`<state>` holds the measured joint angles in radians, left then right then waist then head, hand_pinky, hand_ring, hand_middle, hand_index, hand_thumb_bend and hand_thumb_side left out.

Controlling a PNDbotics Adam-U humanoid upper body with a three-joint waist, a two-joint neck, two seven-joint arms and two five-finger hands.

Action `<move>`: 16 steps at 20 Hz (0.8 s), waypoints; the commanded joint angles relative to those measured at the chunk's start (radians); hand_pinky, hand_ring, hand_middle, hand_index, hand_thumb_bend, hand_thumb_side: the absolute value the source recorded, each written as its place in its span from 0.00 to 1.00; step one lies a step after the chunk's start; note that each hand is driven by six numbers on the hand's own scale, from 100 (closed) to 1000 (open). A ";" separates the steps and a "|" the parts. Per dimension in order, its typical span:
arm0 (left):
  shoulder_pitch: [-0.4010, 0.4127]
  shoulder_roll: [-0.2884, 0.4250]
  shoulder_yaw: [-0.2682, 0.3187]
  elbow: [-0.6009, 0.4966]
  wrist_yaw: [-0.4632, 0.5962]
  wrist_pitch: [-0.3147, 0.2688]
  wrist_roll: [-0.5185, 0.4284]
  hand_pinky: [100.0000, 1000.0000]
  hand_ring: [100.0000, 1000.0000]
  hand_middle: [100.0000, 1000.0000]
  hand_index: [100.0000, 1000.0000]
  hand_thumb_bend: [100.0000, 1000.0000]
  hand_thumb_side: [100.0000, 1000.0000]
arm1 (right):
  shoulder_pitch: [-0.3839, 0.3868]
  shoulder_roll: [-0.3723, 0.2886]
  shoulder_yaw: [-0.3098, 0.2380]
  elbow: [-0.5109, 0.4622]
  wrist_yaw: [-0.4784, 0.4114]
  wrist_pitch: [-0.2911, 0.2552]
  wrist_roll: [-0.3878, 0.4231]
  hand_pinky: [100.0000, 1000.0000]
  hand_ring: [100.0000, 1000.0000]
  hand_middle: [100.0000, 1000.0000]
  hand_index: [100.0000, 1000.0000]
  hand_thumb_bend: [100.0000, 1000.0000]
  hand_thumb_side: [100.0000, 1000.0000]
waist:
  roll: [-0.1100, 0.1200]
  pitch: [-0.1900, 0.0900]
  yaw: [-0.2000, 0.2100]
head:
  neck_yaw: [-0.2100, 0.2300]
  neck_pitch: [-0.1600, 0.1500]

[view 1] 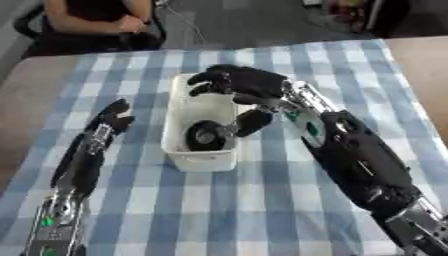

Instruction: Pick up objects on the table and place them in the box.

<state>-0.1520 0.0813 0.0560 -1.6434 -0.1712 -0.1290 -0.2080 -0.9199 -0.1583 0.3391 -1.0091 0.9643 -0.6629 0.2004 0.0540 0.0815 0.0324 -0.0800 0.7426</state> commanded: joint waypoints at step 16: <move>-0.011 -0.001 -0.004 -0.010 -0.001 -0.002 -0.004 0.90 0.83 1.00 0.89 0.00 1.00 | -0.033 -0.026 -0.025 -0.065 -0.043 0.027 -0.018 1.00 0.91 0.91 0.88 0.21 0.74 | -0.004 -0.017 -0.002 | -0.005 -0.009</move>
<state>-0.1520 0.0812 0.0560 -1.6434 -0.1712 -0.1281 -0.2089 -0.9215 -0.1663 0.3264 -1.0443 0.9353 -0.6436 0.1870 0.0522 0.0803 0.0318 -0.0800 0.7426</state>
